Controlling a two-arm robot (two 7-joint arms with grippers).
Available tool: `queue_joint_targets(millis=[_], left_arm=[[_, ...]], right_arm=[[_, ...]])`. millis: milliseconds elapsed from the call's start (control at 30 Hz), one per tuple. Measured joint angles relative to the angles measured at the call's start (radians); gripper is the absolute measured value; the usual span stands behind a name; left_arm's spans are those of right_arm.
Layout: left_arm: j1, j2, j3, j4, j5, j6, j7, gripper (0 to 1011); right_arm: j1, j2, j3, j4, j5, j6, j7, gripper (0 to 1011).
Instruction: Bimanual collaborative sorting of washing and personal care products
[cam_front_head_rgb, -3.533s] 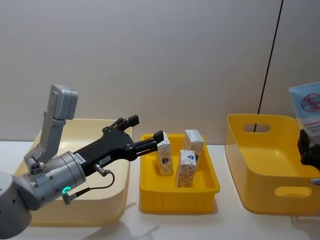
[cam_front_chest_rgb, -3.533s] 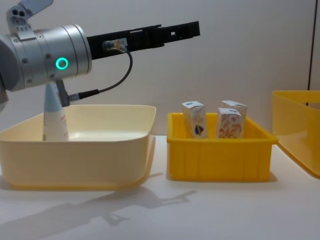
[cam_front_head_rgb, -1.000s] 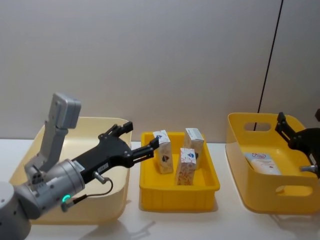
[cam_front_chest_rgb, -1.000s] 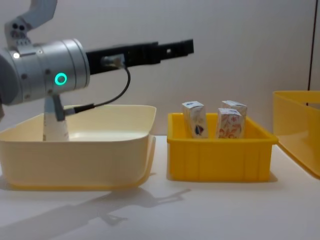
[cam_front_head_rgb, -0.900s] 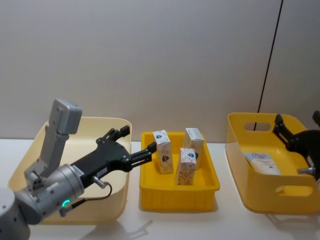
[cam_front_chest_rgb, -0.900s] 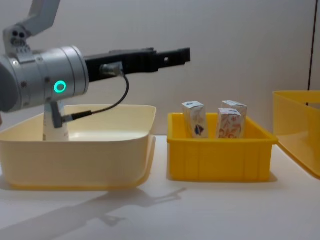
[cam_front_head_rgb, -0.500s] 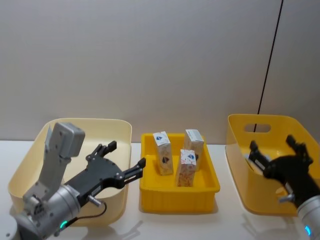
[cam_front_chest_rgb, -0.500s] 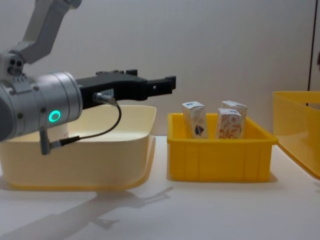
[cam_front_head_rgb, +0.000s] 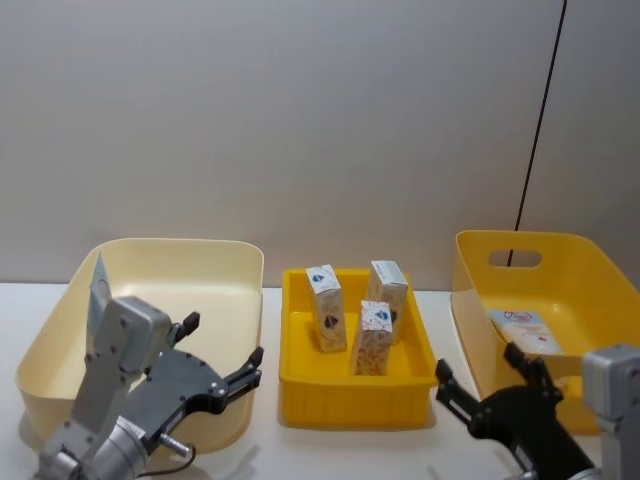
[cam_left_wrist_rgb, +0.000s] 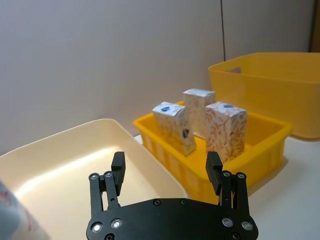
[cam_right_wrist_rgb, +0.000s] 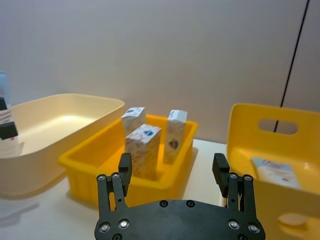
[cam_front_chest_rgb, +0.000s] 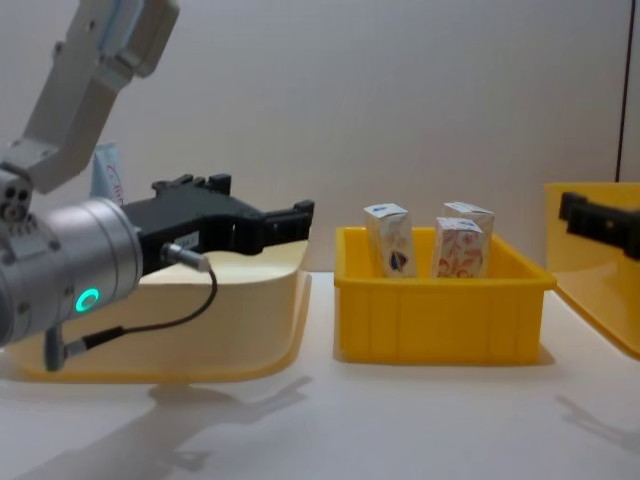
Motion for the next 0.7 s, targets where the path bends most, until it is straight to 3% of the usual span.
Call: queue_joint_targets(millis=[300, 700], left_arm=[[0.058, 0.015, 0.007, -0.041, 0.071, -0.016, 0.102, 1003], [0.073, 0.018, 0.008, -0.051, 0.088, -0.02, 0.127, 1003]], right_arm=[[-0.025, 0.009, -0.024, -0.014, 0.015, 0.001, -0.001, 1001], [-0.025, 0.009, -0.024, -0.014, 0.015, 0.001, -0.001, 1001]])
